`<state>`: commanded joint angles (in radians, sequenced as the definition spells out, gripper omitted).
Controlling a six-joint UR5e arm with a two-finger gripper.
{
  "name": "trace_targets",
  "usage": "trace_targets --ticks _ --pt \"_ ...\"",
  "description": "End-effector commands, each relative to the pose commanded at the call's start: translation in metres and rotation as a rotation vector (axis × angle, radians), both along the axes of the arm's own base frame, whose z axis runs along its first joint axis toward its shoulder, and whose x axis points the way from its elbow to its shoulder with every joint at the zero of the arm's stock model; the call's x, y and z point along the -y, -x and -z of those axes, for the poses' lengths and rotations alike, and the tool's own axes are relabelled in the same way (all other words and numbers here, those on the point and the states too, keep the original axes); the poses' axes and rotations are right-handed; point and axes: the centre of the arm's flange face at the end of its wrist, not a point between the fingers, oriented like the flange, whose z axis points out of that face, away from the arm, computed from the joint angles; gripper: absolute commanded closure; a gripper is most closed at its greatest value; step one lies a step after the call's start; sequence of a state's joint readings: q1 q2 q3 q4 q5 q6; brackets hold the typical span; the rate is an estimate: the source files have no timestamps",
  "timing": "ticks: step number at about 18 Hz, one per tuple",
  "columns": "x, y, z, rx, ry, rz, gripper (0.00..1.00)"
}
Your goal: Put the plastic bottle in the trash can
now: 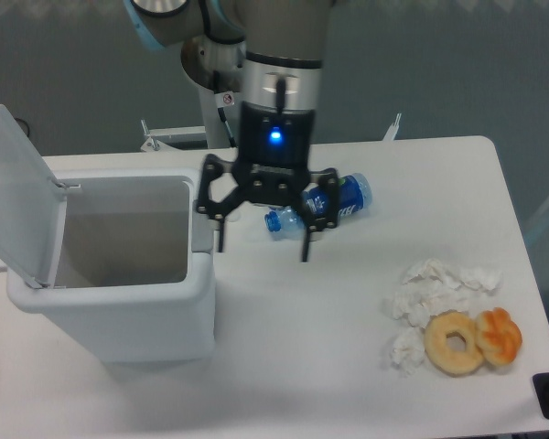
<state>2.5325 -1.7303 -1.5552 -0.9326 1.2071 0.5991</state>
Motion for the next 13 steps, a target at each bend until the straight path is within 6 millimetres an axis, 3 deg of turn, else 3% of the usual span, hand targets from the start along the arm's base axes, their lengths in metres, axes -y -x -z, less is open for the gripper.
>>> trace_targets --ticks 4,6,9,13 --pt "0.039 0.029 0.059 -0.086 0.271 0.230 0.00" --pt "0.062 0.053 0.088 -0.075 0.393 0.364 0.00" --pt "0.063 0.061 0.118 -0.075 0.532 0.455 0.00" --pt "0.057 0.057 0.137 -0.070 0.610 0.465 0.00"
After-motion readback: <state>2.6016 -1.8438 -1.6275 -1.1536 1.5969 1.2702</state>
